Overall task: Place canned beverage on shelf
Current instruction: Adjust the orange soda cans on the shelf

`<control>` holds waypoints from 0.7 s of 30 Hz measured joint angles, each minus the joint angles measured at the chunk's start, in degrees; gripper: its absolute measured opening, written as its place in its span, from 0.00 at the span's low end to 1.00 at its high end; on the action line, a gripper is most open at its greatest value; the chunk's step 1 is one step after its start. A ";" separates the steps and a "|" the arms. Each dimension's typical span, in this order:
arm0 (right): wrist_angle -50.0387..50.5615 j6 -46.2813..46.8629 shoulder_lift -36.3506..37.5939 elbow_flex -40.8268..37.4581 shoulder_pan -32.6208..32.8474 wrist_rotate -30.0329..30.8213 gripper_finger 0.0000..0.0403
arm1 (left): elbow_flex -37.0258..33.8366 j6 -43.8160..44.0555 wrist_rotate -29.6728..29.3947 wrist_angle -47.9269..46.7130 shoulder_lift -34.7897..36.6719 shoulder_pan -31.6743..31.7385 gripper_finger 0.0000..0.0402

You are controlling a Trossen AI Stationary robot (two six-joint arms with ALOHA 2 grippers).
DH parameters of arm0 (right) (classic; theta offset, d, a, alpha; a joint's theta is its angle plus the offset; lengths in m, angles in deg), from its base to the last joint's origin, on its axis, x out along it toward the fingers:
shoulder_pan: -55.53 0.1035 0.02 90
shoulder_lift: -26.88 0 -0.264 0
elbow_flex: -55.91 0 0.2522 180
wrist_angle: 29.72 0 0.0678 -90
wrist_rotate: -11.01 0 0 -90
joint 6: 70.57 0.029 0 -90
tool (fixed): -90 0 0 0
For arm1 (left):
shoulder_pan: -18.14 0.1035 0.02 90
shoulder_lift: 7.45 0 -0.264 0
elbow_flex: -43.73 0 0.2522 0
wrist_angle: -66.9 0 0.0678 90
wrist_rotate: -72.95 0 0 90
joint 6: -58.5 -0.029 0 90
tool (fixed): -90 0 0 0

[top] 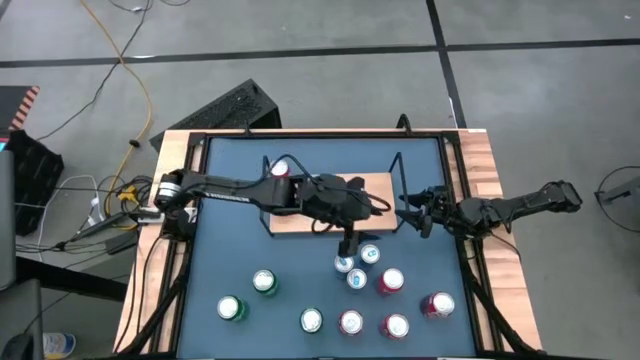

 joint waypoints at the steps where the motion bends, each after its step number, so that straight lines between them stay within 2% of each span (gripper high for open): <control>1: 0.04 0.00 -0.20 0.00 0.00 -0.03 0.86 | 0.00 0.04 -0.02 0.47 -0.11 -0.17 0.68; 5: -1.28 0.38 -0.17 0.02 -0.04 -0.14 0.86 | 0.22 1.72 0.18 2.11 -0.87 -0.78 0.68; 8: -2.27 5.49 -0.13 0.94 -0.19 0.36 0.86 | 2.97 3.12 2.65 0.39 -0.92 -1.61 0.68; 11: -4.68 7.58 -0.18 3.52 -0.47 -0.94 0.86 | 8.98 2.09 3.31 -4.79 0.50 -2.86 0.66; 17: -4.30 7.87 -0.26 9.87 -0.35 -4.31 0.86 | 23.94 -0.39 -1.23 -19.55 1.00 -5.28 0.65; 21: -4.68 5.92 0.05 14.73 0.01 -4.26 0.86 | 30.13 -2.16 -3.16 -23.41 1.24 -7.22 0.65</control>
